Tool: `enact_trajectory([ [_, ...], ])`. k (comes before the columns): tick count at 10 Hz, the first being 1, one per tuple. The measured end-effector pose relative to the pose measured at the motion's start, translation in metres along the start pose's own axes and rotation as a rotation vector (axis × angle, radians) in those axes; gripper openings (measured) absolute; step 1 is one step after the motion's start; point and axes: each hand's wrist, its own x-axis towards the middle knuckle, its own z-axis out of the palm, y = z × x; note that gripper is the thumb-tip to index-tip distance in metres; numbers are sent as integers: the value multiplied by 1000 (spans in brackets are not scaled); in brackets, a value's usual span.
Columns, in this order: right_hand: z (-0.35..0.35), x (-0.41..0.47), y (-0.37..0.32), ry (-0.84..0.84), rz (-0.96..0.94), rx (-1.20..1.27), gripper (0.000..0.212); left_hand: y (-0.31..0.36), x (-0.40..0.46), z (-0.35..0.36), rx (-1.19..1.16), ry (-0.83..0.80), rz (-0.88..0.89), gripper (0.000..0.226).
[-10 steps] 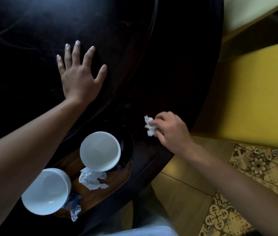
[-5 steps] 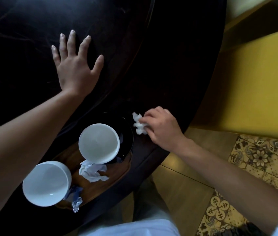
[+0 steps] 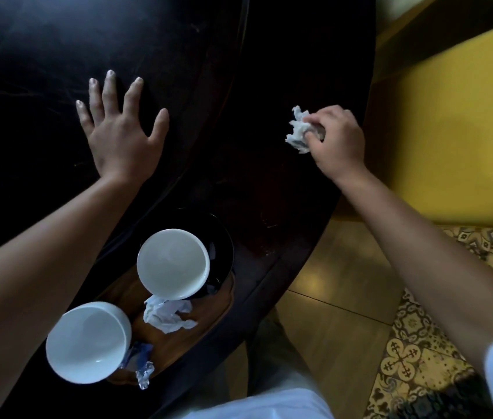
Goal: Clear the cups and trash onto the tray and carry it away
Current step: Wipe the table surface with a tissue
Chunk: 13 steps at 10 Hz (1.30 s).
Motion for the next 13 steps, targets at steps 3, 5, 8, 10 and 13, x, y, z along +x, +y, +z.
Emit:
enact_trajectory([
  [3, 12, -94, -38, -278, -253, 38, 28, 1, 1, -1, 2, -1, -4, 67],
  [5, 1, -166, -31, -338, -256, 93, 23, 3, 0, -1, -3, -6, 3, 68],
  [8, 0, -208, -30, -412, -435, 84, 24, 1, -1, 0, 9, -12, 3, 68],
  [10, -2, -110, -8, -190, -204, -3, 27, 2, -1, -1, 4, -10, 3, 69],
  [13, -4, -170, -42, -416, -394, 134, 21, 2, 0, -1, 5, -13, -2, 69],
])
